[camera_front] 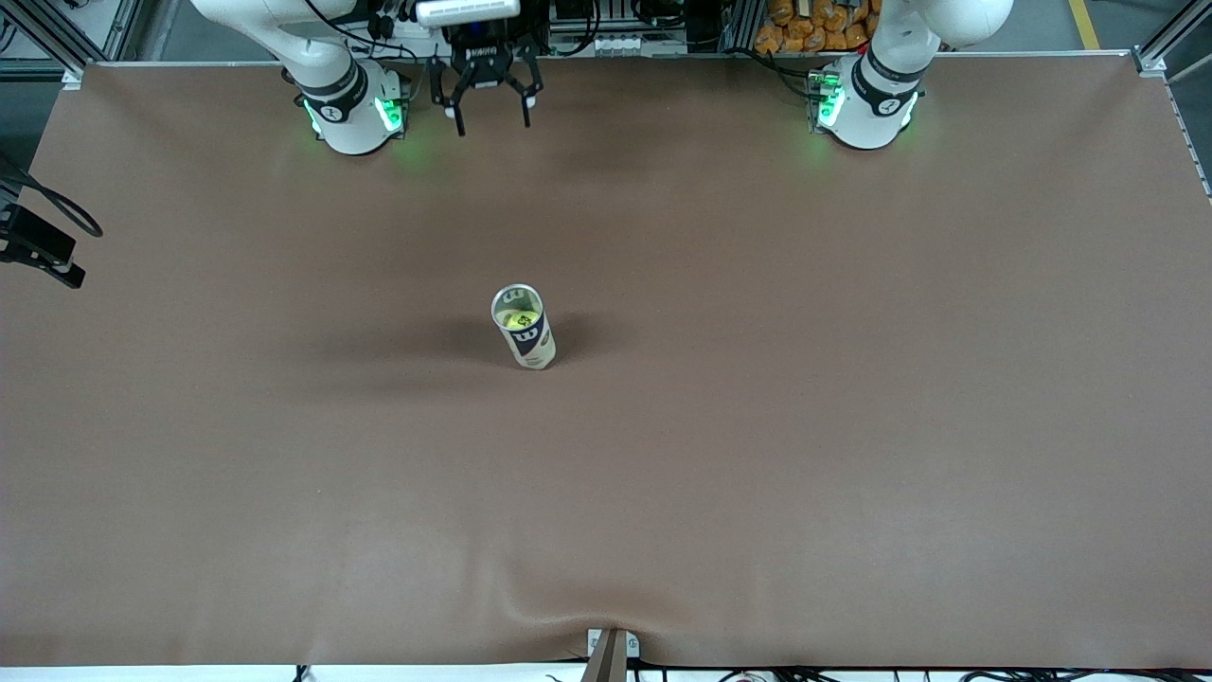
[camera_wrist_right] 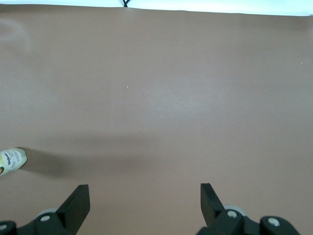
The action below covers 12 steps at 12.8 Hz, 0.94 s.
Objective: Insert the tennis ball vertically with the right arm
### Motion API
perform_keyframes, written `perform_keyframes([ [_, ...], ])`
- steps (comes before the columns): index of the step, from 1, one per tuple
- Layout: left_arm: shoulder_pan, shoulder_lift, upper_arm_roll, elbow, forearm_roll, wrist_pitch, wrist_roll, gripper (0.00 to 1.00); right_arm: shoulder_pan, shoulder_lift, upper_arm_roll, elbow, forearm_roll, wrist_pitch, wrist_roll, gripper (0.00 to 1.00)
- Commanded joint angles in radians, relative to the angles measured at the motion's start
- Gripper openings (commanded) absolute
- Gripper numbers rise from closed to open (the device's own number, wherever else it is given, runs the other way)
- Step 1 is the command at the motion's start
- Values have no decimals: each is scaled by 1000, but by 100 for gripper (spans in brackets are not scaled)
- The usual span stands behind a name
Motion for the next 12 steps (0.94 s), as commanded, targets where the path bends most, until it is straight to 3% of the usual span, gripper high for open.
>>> perform_keyframes([
  [1,56,-118,2,-29,-137,-2,102,100,-14,-2,12,10,-14,-12,-13,100],
  [7,272,-330,5,-43,-419,-5,354,100,-16,2,12,10,-14,-6,-13,100],
  [12,450,-376,7,-45,-493,-149,442,100,-16,10,12,10,-13,-1,-13,100],
])
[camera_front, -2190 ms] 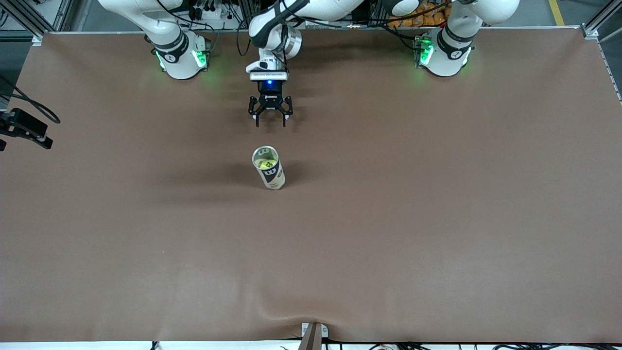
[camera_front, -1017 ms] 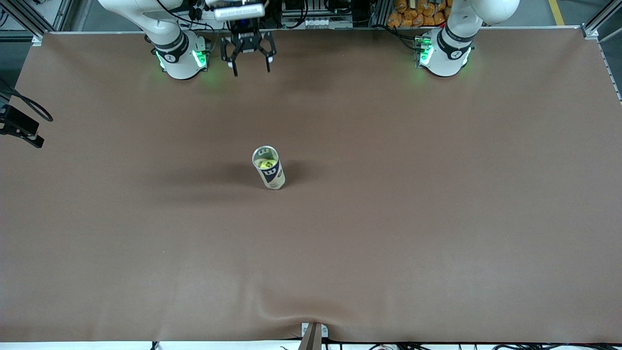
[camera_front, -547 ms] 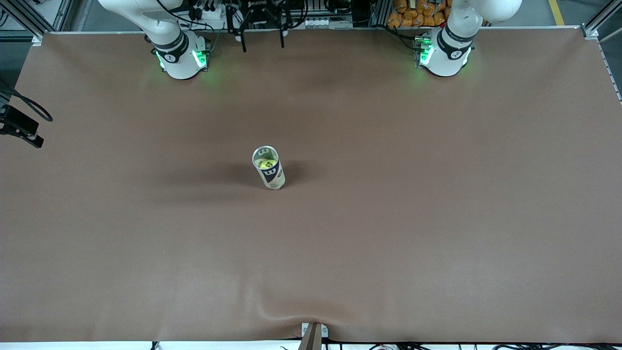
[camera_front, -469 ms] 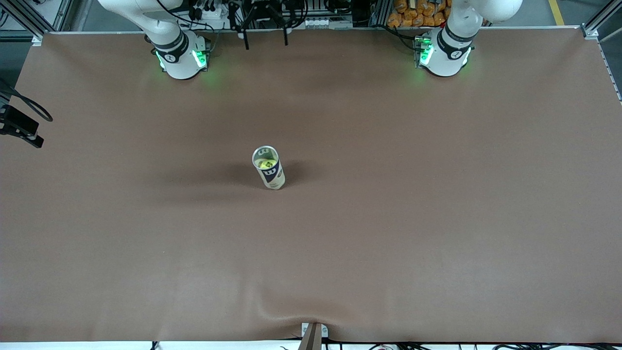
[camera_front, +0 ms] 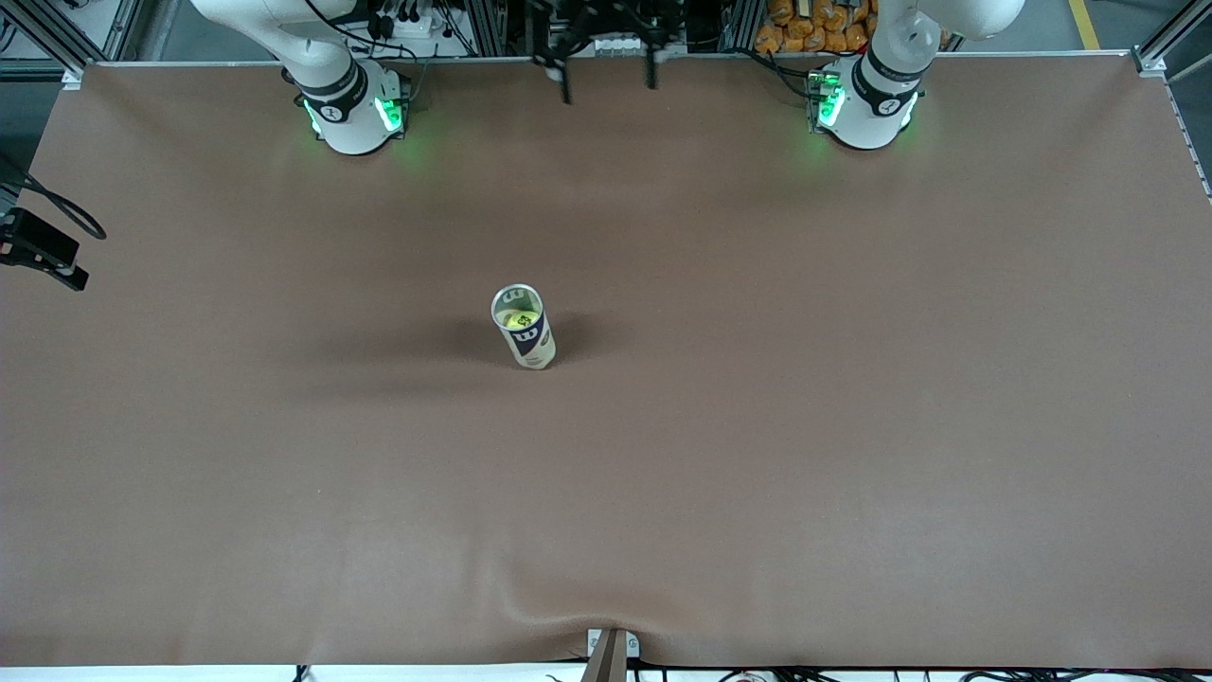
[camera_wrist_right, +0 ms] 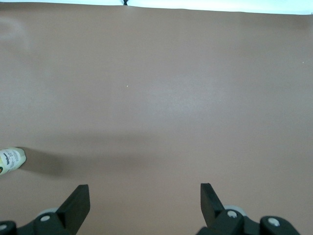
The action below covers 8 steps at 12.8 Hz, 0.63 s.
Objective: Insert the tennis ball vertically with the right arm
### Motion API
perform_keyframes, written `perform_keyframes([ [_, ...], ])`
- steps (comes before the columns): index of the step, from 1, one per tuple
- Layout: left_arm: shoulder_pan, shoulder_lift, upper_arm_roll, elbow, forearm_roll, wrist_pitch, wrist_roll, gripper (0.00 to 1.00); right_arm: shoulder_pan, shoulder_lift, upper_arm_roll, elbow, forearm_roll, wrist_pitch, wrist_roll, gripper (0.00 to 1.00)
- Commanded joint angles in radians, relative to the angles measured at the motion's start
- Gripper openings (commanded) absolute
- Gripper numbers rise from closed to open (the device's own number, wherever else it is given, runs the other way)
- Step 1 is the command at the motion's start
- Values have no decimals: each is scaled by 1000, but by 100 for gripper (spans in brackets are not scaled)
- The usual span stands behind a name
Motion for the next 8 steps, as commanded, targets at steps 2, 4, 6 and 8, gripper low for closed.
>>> perform_keyframes([
  [2,165,-38,-6,-31,-96,-48,97,100,-12,3,11,10,-15,-2,-11,100],
  [4,275,-36,-6,-31,-125,-52,220,100,-11,3,11,12,-14,-4,-11,100],
  [6,412,-35,-8,-28,-180,-51,376,100,-14,3,11,12,-14,-4,-11,100],
  [8,539,-24,-8,-23,-237,-45,537,100,-14,3,11,12,-14,-4,-13,100],
])
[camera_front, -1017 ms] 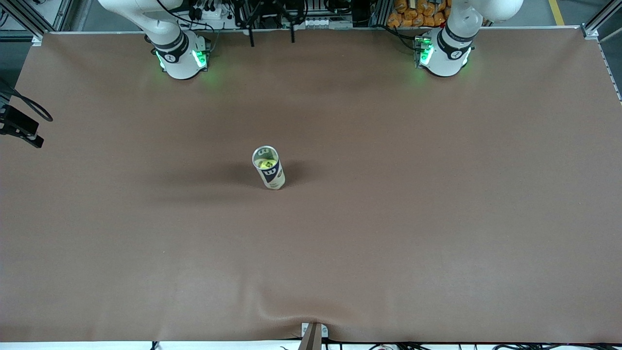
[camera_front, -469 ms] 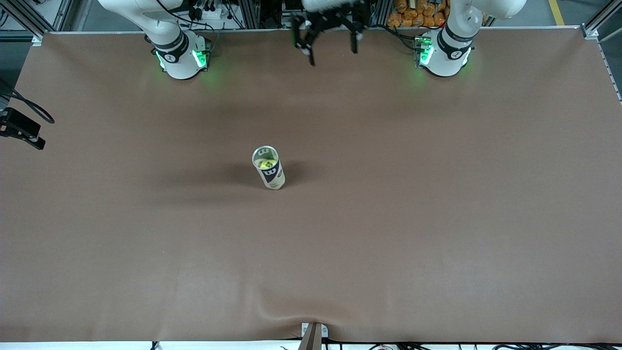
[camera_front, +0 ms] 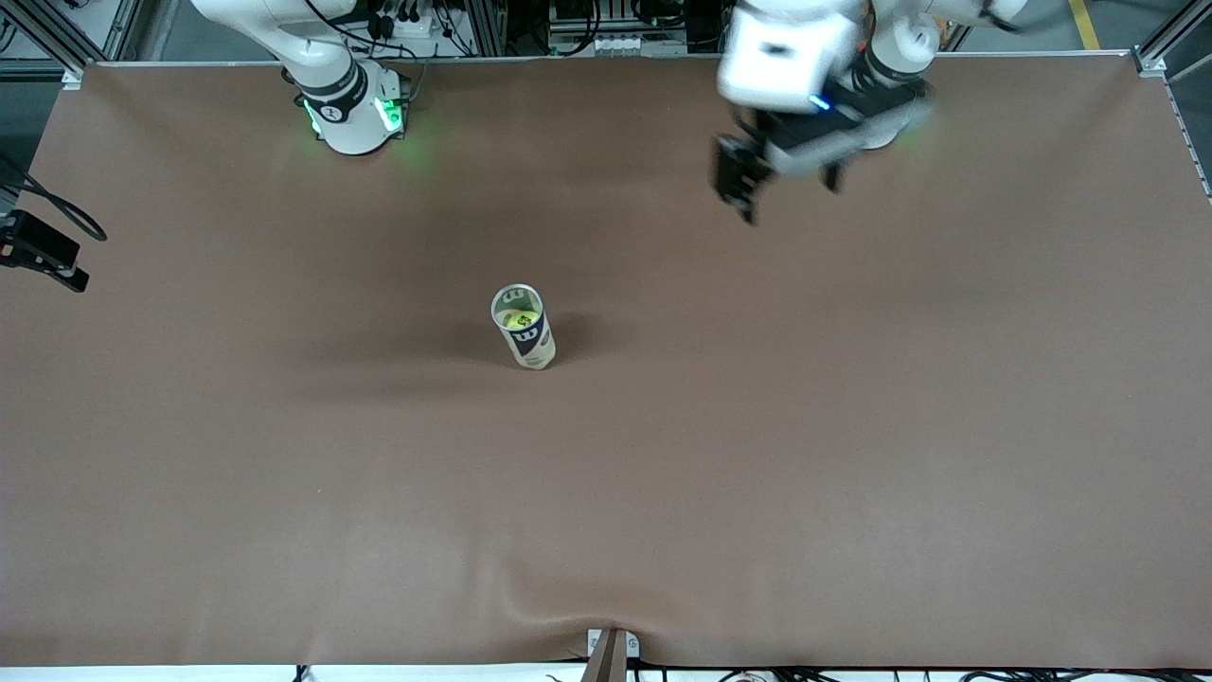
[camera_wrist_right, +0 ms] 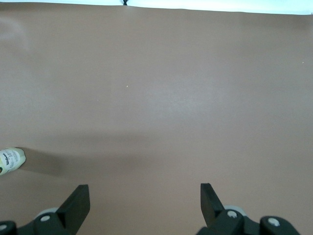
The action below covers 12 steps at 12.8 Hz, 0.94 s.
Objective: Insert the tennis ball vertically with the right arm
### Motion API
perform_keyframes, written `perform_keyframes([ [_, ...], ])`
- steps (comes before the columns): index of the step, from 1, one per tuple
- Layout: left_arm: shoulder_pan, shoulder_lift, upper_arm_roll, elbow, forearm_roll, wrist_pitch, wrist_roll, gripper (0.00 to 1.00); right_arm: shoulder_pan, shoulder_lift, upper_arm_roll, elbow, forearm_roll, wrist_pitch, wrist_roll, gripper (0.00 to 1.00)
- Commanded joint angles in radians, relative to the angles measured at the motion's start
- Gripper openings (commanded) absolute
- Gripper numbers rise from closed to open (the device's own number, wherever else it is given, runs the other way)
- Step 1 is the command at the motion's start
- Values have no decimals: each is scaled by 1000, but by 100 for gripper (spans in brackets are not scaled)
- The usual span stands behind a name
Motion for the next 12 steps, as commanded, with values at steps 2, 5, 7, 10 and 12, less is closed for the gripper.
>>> perform_keyframes([
  [2,259,-16,-22,-23,-149,25,257,100,-14,1,11,10,-14,-4,-13,100],
  [5,364,-30,48,-44,-221,24,508,100,-14,1,11,10,-14,-4,-11,100],
  [7,364,-41,140,-53,-226,13,640,100,-15,1,11,10,-14,-4,-13,100],
  [10,397,-99,211,-125,-234,-6,818,100,-15,1,11,10,-12,-3,-13,100],
  [12,422,-151,217,-182,-240,-6,857,100,-15,1,11,10,-14,-3,-13,100],
])
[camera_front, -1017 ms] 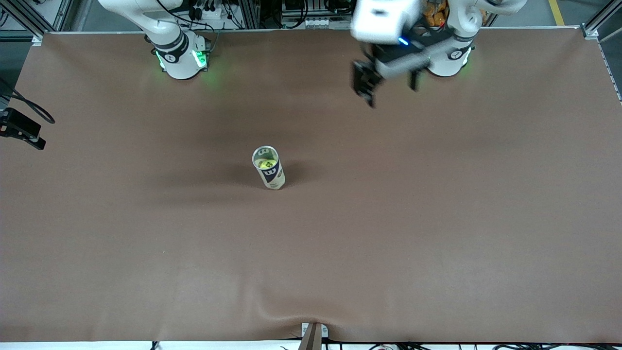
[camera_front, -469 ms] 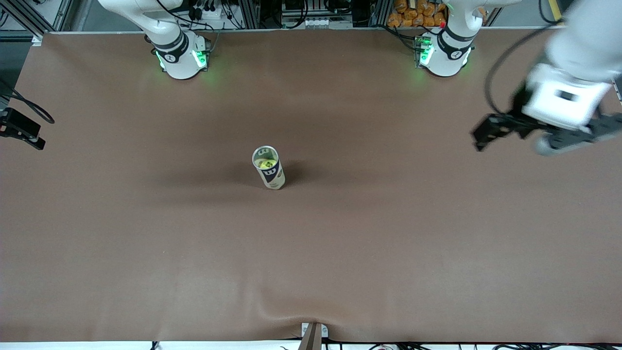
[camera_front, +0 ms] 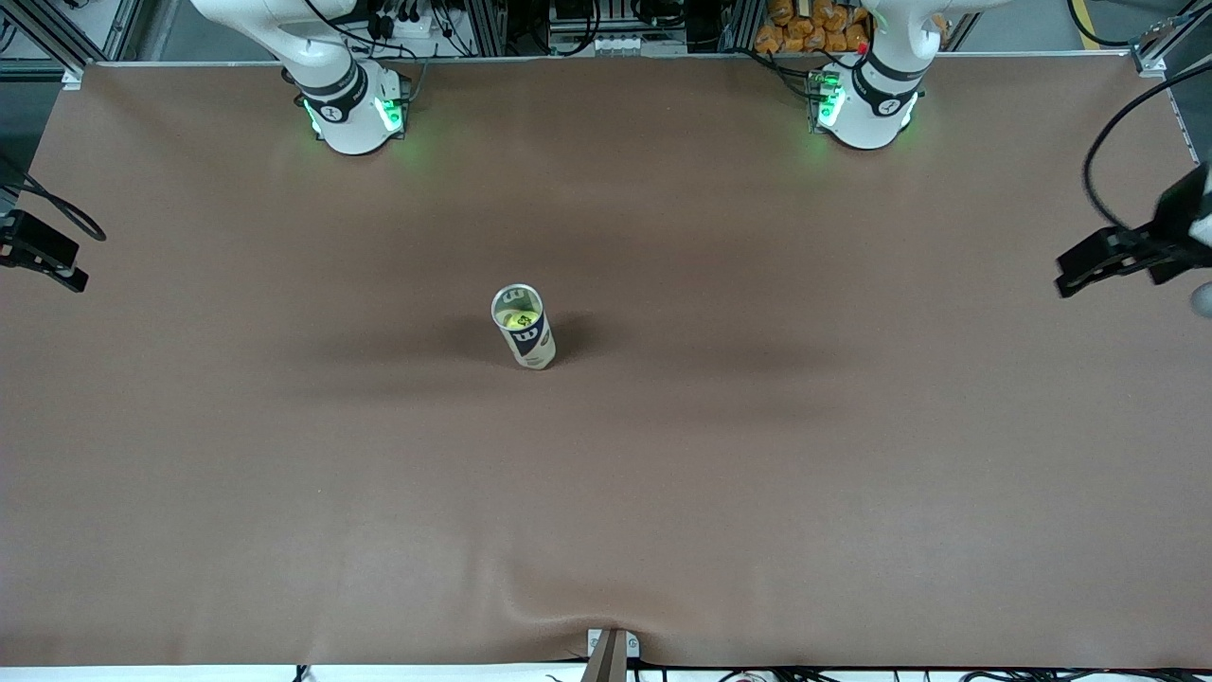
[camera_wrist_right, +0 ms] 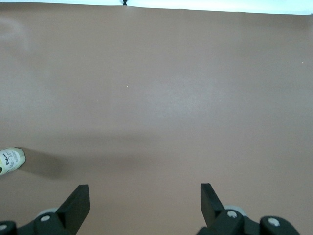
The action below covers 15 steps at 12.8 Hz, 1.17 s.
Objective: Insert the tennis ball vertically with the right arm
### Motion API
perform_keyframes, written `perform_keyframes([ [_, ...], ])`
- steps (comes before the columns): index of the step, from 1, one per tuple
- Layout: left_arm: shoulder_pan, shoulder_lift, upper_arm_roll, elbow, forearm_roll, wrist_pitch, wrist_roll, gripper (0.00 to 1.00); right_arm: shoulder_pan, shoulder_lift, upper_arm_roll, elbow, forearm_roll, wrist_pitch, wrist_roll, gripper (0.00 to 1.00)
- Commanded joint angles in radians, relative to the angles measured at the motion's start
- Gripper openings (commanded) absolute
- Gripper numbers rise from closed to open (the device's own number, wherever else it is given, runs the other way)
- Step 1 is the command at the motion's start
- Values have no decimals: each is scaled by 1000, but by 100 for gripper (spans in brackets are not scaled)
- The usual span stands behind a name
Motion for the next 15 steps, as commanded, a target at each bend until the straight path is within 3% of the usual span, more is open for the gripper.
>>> perform_keyframes([
  [1,20,-118,15,-121,-24,2,42,100,-15,1,11,10,-14,-3,-13,100],
  [5,27,-184,56,-201,-47,1,126,100,-6,1,11,10,-15,-3,-13,100],
  [11,27,-187,49,-188,-47,-47,132,100,-6,-2,15,25,2,-9,-3,100],
  [15,-6,-188,46,-185,-107,-76,162,100,20,2,16,21,-10,-9,-6,100],
])
